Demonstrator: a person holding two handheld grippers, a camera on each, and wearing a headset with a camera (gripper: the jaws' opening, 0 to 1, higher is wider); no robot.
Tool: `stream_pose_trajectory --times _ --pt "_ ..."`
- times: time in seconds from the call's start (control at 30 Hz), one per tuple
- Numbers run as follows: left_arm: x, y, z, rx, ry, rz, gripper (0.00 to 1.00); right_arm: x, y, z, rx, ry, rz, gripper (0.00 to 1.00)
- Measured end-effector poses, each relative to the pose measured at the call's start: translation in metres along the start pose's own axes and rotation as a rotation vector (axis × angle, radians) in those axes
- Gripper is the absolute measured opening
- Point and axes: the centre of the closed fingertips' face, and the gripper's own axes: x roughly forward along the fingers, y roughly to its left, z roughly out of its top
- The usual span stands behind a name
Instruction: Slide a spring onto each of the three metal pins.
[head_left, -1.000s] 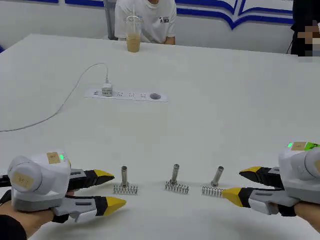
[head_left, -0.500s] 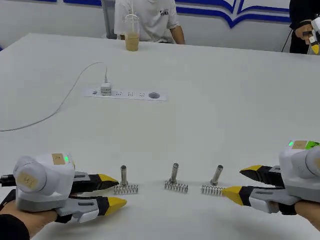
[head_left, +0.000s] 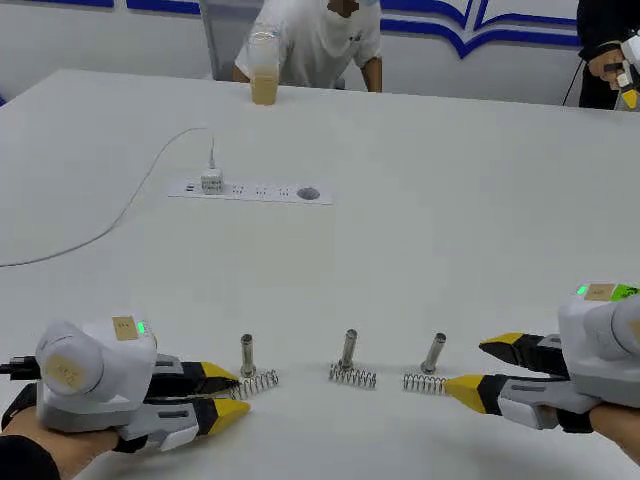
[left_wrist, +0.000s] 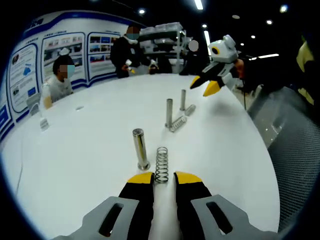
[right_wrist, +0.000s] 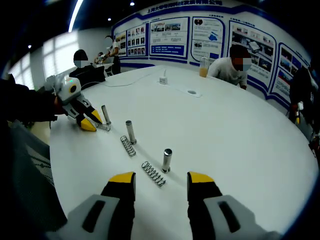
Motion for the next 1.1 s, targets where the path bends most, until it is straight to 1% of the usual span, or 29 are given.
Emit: stream_pose_trajectory --times 0.17,0.43,0.63,0.8,1.1 --pt "0.001 0.003 0.001 0.013 0.005 0.011 0.12 0.0 0.0 0.0 0.0 -0.003 0.002 0.42" --pt "0.001 -0.003 0.001 0.04 0.014 0.001 0.11 -0.001 0.001 0.003 -0.002 -0.01 0.002 0.42" --pt "0.0 -0.005 0.006 0.046 0.0 -0.002 0.11 -0.002 0.002 0.004 -0.007 -0.014 0.005 0.42" --pt "-0.003 -0.009 0.007 0.046 -0.005 -0.007 0.1 -0.004 0.002 0.005 -0.01 -0.016 0.004 0.42" --pt "-0.005 -0.017 0.015 0.051 -0.025 -0.023 0.1 -0.005 0.007 0.006 -0.017 -0.02 0.015 0.42"
